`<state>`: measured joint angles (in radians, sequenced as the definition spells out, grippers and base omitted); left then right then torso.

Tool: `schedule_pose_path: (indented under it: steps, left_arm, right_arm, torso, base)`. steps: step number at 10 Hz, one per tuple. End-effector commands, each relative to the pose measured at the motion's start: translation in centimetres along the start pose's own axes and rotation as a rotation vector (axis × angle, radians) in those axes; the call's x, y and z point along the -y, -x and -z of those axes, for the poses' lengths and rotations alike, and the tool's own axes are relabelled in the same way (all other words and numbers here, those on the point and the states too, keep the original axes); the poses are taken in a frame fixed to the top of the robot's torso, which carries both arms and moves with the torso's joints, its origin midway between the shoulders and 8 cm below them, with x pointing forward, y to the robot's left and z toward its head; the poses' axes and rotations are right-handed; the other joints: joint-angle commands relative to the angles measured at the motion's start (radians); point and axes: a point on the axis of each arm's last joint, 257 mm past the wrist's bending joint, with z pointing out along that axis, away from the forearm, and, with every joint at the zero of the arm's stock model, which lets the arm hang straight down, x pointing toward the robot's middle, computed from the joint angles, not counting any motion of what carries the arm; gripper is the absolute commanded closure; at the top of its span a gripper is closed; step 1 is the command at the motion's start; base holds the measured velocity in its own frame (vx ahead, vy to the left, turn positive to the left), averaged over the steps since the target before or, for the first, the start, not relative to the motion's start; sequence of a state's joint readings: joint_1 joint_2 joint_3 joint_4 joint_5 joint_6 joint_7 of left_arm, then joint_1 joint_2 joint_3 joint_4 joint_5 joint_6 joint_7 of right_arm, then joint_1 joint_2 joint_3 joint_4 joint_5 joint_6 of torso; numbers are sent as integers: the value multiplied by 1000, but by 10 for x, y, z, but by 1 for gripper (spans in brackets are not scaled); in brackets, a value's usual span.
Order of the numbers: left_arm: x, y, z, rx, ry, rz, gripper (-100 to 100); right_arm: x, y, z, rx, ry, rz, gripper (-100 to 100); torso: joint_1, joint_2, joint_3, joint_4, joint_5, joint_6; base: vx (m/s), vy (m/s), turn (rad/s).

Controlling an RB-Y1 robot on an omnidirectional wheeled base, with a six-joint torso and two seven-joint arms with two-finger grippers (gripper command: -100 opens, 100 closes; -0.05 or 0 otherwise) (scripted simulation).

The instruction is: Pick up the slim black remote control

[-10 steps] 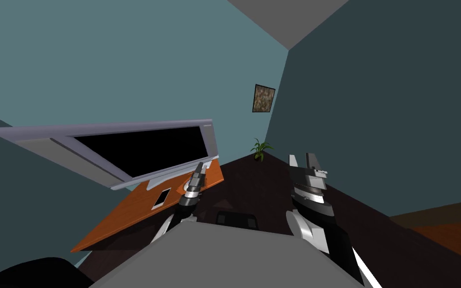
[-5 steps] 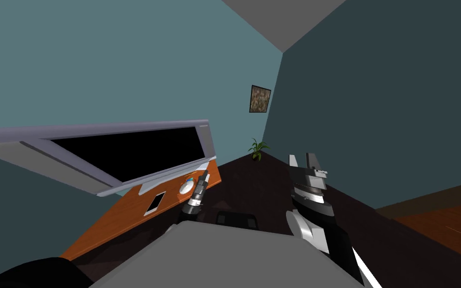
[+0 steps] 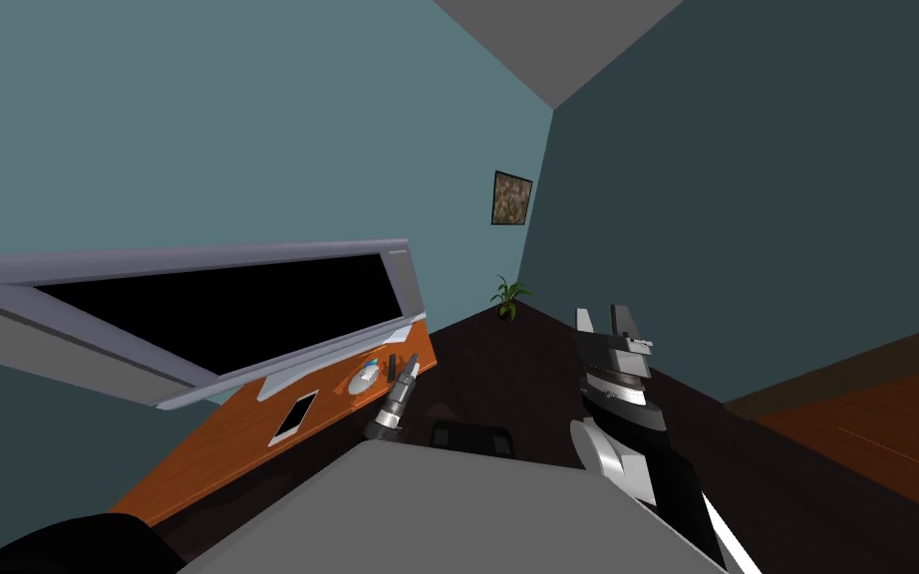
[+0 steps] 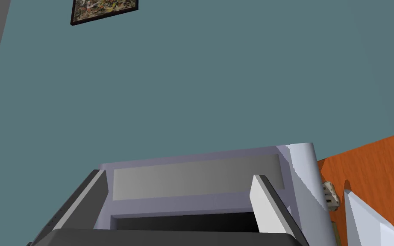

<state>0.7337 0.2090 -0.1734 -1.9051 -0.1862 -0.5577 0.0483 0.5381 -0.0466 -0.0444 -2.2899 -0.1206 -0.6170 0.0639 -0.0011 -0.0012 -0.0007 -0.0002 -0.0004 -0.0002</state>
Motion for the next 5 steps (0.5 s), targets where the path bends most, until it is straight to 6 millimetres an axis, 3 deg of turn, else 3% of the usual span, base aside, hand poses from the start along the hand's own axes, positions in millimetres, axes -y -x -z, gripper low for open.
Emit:
schedule_pose_path:
  steps: [1,3,5]
  left_arm:
    - [-29,-17,21,-42,76,17,-100]
    - [-43,-19,28,-45,108,20,-100]
    - [-75,-33,53,-85,193,35,-100]
  right_arm:
    - [0,0,0,0,0,0,0]
    - [0,0,0,0,0,0,0]
    - [0,0,0,0,0,0,0]
  torso:
    - [0,0,0,0,0,0]
    - [-1,-1,0,0,0,0]
    - [0,0,0,0,0,0]
  base:
    - [37,-38,-110]
    - [30,-23,-33]
    - [34,-14,-111]
